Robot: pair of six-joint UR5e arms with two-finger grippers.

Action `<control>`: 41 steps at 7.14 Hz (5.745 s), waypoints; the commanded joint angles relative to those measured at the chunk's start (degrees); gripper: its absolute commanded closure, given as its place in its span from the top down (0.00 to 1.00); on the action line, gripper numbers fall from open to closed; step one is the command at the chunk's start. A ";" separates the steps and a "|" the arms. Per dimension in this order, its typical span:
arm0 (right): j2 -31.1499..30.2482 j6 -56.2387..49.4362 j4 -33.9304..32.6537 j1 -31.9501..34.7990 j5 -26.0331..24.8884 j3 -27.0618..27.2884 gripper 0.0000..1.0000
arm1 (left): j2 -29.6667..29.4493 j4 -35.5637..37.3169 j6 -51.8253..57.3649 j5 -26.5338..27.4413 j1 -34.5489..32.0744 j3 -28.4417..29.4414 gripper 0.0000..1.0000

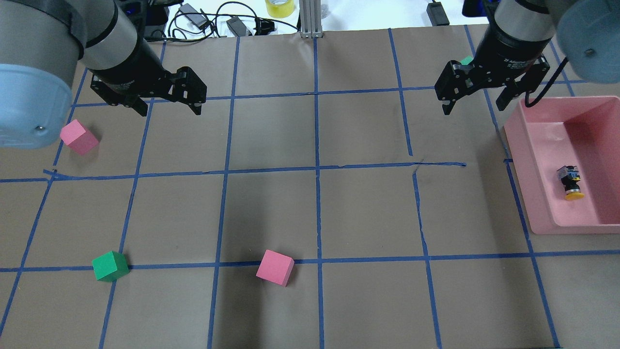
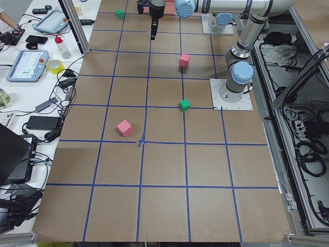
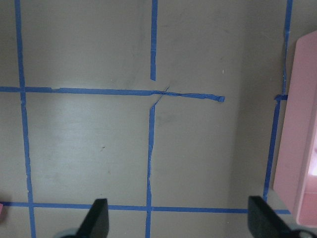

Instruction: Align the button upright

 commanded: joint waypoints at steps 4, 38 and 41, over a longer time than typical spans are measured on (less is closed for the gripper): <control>0.17 -0.94 0.45 -0.35 -0.49 0.24 1.00 | 0.00 0.09 0.00 -0.09 0.09 0.09 1.00; 19.94 -23.97 -35.41 -34.28 -3.14 19.84 1.00 | -0.09 0.18 0.18 0.00 0.09 0.09 1.00; 20.47 -23.71 -35.50 -34.28 -3.22 20.02 0.74 | -0.09 0.18 0.18 0.09 0.18 0.09 1.00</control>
